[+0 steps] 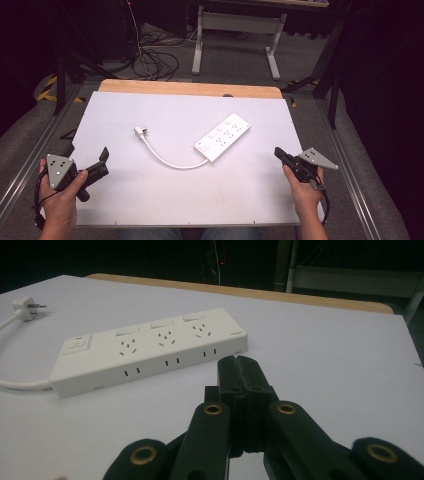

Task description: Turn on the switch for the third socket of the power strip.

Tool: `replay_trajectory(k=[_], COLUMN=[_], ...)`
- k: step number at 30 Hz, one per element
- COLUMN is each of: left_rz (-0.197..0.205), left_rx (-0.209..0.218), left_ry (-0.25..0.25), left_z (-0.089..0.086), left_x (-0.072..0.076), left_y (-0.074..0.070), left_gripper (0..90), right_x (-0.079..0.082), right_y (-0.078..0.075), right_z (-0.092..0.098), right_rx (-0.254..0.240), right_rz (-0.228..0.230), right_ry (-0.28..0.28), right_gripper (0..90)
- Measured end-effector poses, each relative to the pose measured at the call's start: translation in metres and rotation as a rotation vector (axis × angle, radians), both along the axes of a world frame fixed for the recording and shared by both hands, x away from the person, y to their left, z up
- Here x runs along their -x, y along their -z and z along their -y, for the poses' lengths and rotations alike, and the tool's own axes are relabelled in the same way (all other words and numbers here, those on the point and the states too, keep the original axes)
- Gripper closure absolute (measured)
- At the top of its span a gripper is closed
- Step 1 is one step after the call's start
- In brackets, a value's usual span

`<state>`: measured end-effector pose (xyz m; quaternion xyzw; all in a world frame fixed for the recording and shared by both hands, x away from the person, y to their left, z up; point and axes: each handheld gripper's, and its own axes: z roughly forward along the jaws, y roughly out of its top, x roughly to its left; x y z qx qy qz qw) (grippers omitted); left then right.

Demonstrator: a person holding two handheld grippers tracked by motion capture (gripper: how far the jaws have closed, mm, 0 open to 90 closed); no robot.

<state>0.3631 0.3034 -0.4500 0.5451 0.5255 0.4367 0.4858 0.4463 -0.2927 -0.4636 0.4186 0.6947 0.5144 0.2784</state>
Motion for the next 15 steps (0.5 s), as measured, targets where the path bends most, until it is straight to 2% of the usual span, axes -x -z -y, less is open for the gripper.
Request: replay_trajectory(k=[4,6,11,15], left_rz=[0.0,0.0,-0.001,-0.005], left_rx=[-0.002,-0.002,-0.002,-0.009], left_ry=[0.0,0.0,0.0,0.005], left_z=[0.0,0.0,0.001,0.001], left_x=[0.0,0.0,-0.001,-0.001], left_y=[0.0,0.0,0.0,0.001], left_gripper=[2.2,2.2,2.2,2.2], right_x=[-0.003,-0.005,-0.009,-0.011], right_y=[0.001,0.0,-0.005,-0.007], right_z=[-0.007,-0.011,-0.018,-0.023], right_rx=[-0.015,-0.005,-0.03,-0.029], right_rz=[-0.015,-0.014,-0.001,0.002], right_ry=[0.003,-0.006,-0.002,-0.016], right_gripper=[90.0,90.0,90.0,90.0])
